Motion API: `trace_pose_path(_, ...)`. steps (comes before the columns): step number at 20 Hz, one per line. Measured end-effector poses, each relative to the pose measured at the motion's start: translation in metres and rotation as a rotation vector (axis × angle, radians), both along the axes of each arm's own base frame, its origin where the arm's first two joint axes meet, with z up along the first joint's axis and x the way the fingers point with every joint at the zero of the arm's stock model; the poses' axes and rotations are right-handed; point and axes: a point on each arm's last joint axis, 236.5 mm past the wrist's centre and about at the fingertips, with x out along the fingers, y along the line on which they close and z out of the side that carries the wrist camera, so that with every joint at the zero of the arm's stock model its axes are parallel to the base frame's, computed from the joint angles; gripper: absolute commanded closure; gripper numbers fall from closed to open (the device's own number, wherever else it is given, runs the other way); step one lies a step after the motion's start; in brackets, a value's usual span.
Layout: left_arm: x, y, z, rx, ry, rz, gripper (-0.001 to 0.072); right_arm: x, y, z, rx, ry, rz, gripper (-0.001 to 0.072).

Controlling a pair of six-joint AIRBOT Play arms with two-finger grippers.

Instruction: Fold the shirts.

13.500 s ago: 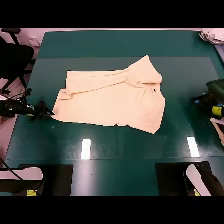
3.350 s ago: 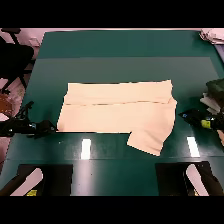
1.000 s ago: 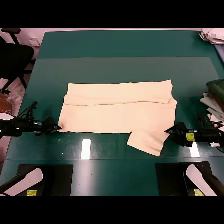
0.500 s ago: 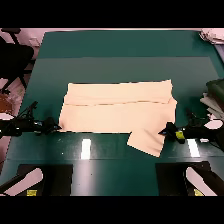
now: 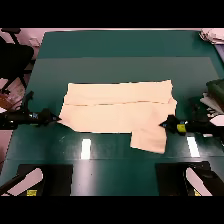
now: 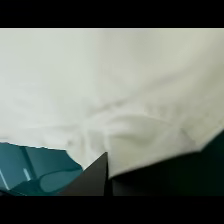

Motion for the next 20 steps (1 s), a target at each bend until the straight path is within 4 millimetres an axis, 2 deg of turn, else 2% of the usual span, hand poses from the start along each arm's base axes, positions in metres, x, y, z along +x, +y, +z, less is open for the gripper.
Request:
trace_pose_path(3,0.015,-0.003,0.034,-0.02,-0.092,-0.007,0.0684,0.021,-0.003,0.04,-0.016,-0.122,-0.016,0.0693)
trace_pose_path(6,0.029,-0.006,0.062,-0.048,-0.179,-0.001,0.0685,0.042,-0.009,0.061,-0.025,-0.177,-0.034,0.0692)
trace_pose_path(14,0.075,0.0,0.105,-0.042,-0.44,0.074,0.0684,0.109,-0.026,0.078,-0.056,-0.22,0.01,0.0692)
trace_pose_path(18,0.099,-0.018,0.105,0.037,-0.546,0.057,0.0683,0.143,-0.038,0.083,-0.071,-0.24,0.024,0.0692)
trace_pose_path(20,0.113,-0.02,0.101,0.103,-0.583,0.08,0.0683,0.158,-0.046,0.08,-0.074,-0.235,0.018,0.0692)
